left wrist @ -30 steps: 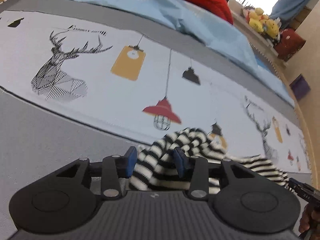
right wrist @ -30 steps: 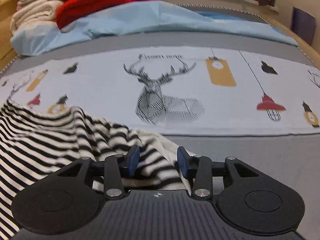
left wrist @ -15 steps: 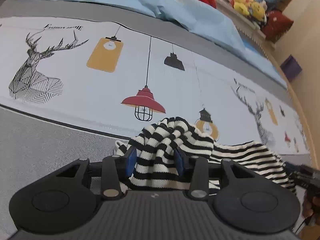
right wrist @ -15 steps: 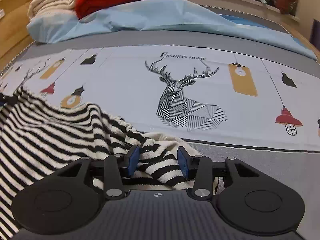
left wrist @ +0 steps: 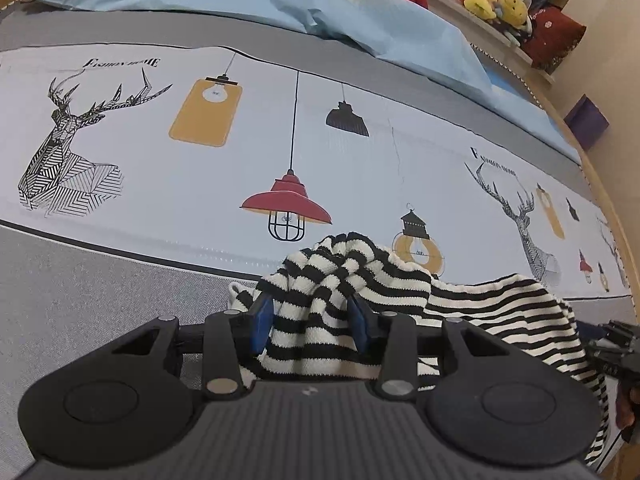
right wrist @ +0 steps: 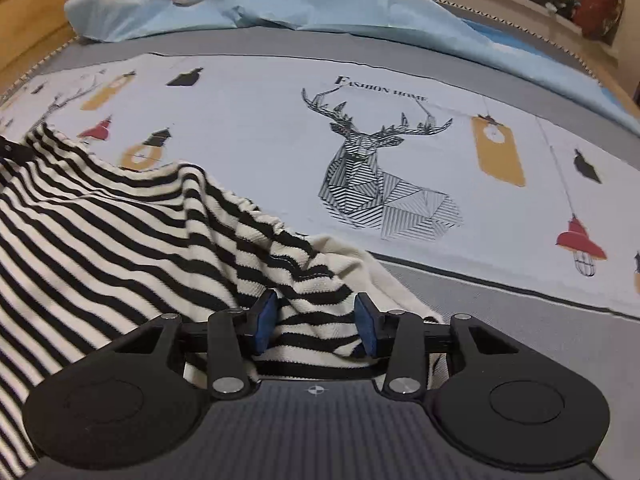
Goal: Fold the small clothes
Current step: 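Lift the striped hoodie with both tools and swing it over onto the bed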
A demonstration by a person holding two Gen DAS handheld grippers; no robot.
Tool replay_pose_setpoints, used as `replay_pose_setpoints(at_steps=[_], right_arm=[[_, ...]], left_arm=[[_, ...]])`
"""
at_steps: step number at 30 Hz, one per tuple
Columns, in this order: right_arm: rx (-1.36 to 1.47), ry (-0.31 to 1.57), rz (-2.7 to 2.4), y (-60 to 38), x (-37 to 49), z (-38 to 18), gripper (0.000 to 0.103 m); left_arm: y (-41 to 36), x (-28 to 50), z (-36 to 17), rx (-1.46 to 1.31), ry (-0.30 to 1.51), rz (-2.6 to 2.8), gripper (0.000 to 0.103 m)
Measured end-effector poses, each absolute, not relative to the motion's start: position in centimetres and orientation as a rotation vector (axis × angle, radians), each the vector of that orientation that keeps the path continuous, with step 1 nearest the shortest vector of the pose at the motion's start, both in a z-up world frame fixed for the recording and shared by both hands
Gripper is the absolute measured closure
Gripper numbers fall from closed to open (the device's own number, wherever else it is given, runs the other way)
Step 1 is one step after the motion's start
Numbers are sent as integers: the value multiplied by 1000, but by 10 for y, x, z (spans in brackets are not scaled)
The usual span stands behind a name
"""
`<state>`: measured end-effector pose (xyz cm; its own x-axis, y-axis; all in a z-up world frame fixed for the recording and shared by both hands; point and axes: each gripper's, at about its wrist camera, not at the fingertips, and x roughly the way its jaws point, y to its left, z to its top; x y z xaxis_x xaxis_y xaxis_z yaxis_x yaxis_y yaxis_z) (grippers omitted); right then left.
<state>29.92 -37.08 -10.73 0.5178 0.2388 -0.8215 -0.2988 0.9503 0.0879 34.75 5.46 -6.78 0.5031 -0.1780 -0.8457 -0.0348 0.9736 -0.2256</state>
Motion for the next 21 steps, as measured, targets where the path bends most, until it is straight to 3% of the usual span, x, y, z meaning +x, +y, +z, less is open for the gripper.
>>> replay_pose_setpoints(at_steps=[2,3,4,5,10,13,17,19,21], right_arm=[[-50,961,311,-373,302,-105,78],[-49,948,295,-374,303,-103,101],[-44,929,277,-376,305,-100,102],[-27,898,258,-379,306,-96,102],[53,683,97,-396,308,-69,102],[-6,643,28,-389,312,-69,102],[-111,774,15,-367,325,-95,99],[-110,915,35,-363,331,-118,94],[-74,954,25,-367,330,-124,94]], left_arm=[[52,348,-69,-204,1046,-89,59],[51,348,-70,-192,1054,-91,66],[50,348,-71,-174,1060,-88,76],[49,349,-71,-151,1054,-75,97],[47,343,-48,-145,883,-55,97],[40,345,-52,-82,887,-20,97],[39,354,-87,-90,1111,-27,78],[39,349,-81,-67,1091,-18,76],[42,340,-64,-57,1044,-20,63]])
